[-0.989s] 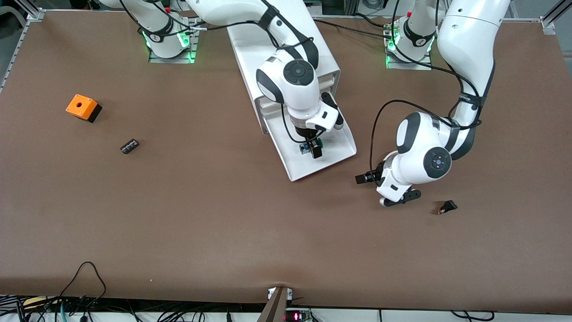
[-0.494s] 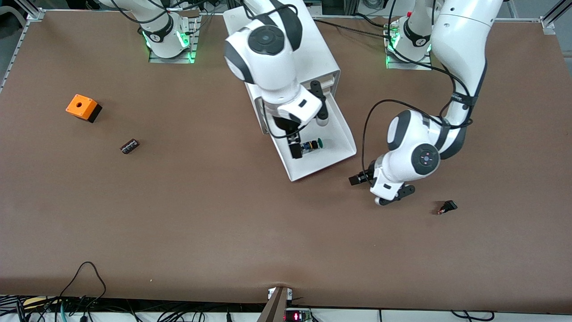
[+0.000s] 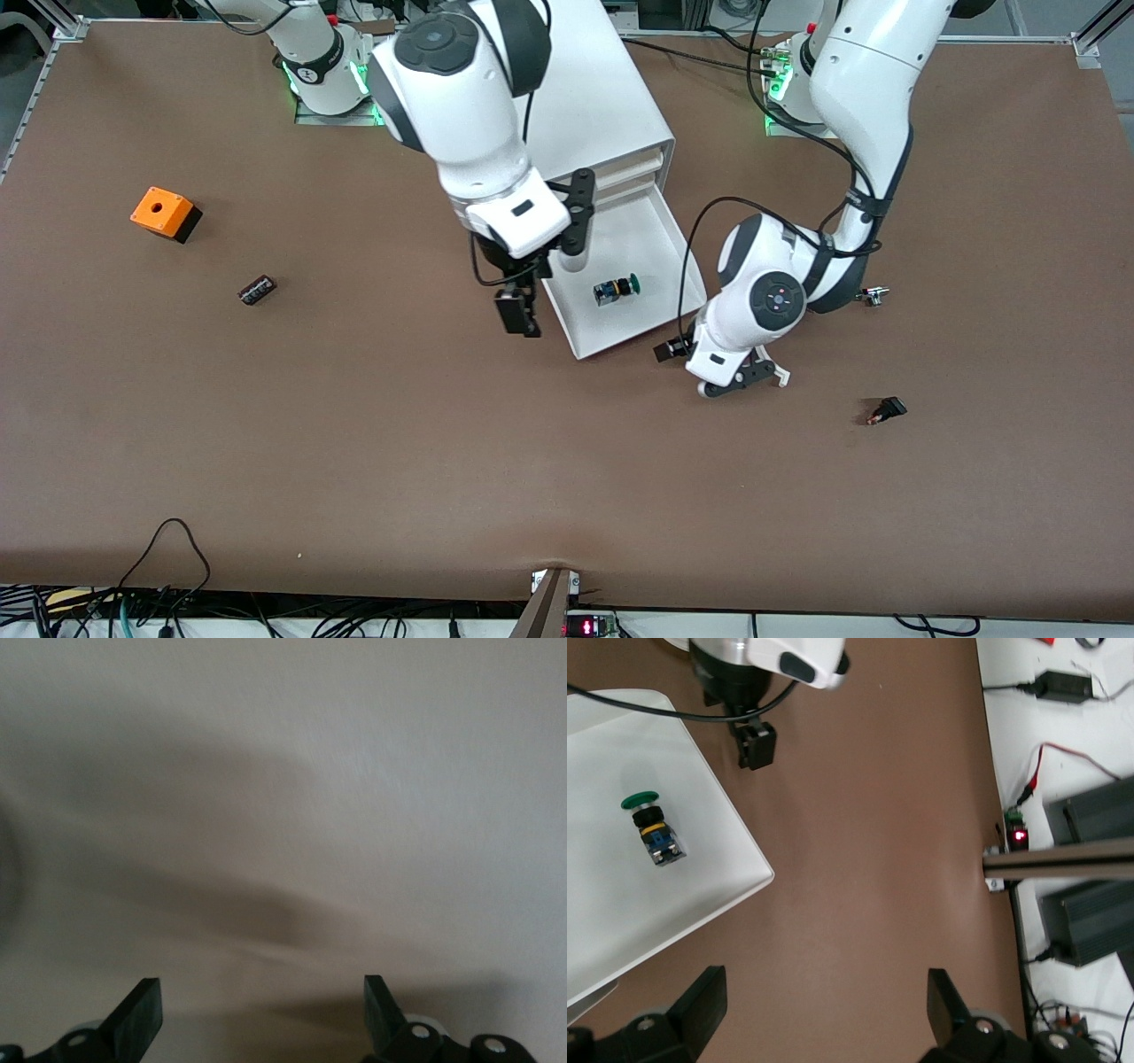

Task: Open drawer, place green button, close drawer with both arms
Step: 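Push the drawer closed with the left gripper while the right gripper withdraws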

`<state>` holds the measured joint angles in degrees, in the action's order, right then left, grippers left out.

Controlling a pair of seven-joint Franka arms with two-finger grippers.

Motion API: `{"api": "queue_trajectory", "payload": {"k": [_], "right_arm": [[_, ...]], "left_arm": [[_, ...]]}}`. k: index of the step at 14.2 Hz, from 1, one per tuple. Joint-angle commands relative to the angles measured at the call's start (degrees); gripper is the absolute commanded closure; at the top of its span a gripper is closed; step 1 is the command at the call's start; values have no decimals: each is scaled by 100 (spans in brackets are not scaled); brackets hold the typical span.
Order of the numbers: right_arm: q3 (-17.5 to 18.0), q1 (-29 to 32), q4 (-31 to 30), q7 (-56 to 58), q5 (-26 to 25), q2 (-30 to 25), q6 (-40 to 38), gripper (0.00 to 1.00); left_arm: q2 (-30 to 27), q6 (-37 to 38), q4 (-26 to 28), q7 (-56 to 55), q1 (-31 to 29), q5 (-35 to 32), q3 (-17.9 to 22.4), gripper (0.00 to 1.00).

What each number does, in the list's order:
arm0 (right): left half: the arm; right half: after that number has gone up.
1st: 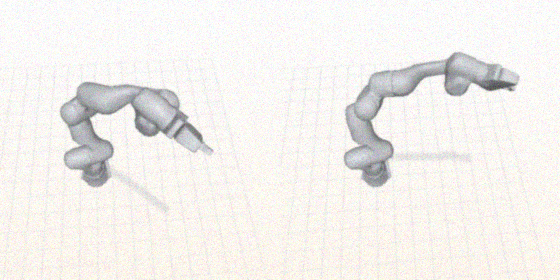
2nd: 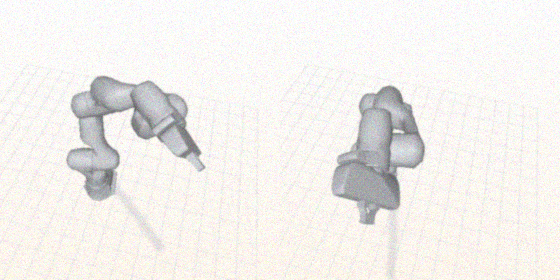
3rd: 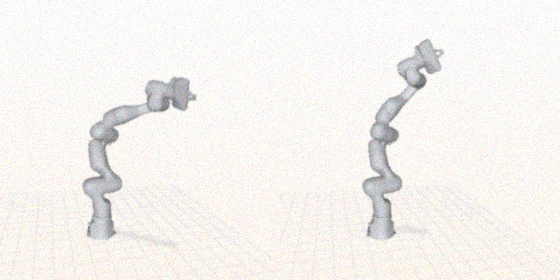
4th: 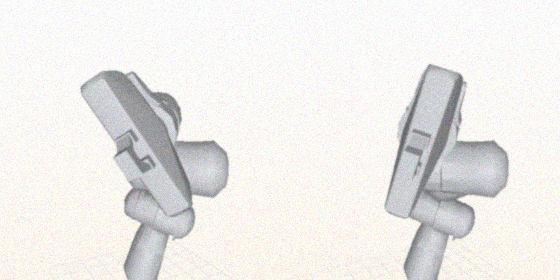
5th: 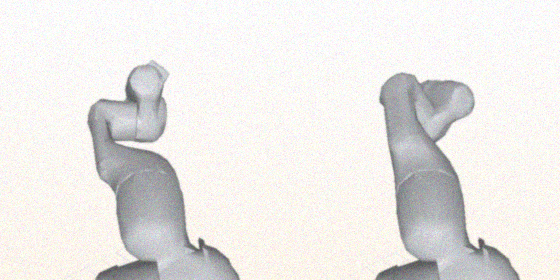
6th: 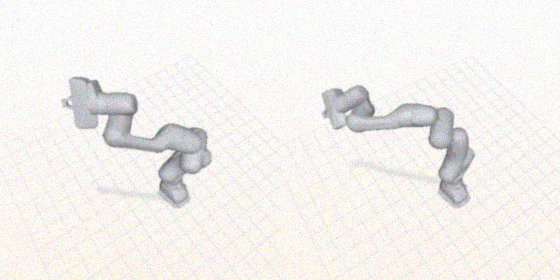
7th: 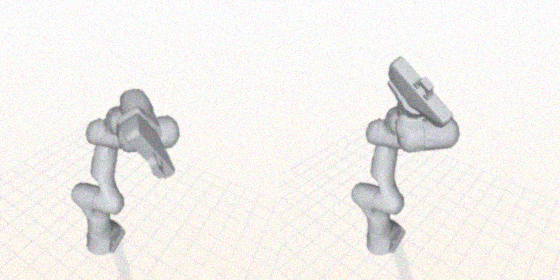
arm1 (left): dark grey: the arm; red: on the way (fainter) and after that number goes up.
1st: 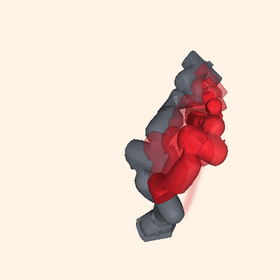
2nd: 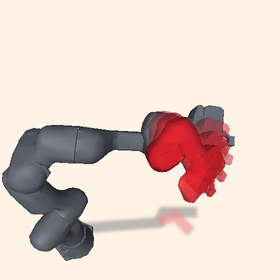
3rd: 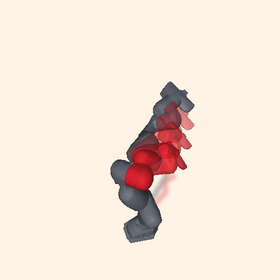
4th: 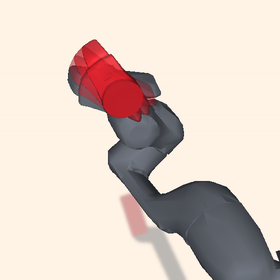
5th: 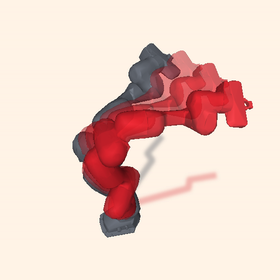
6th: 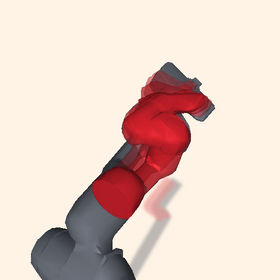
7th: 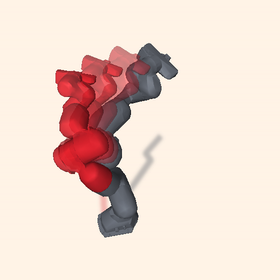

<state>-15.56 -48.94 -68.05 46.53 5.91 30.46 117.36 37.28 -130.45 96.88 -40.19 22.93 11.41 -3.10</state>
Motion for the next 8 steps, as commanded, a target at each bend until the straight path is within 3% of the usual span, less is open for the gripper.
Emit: {"api": "queue_trajectory", "payload": {"k": [1,8], "right_arm": [[79,253,-33,-616,-82,-181,-344,0],[9,912,-674,-2663,-143,-690,-872,0]], "left_arm": [[-177,-33,278,-392,264,-148,29,0],[-336,63,525,-411,300,-87,-348,0]]}}
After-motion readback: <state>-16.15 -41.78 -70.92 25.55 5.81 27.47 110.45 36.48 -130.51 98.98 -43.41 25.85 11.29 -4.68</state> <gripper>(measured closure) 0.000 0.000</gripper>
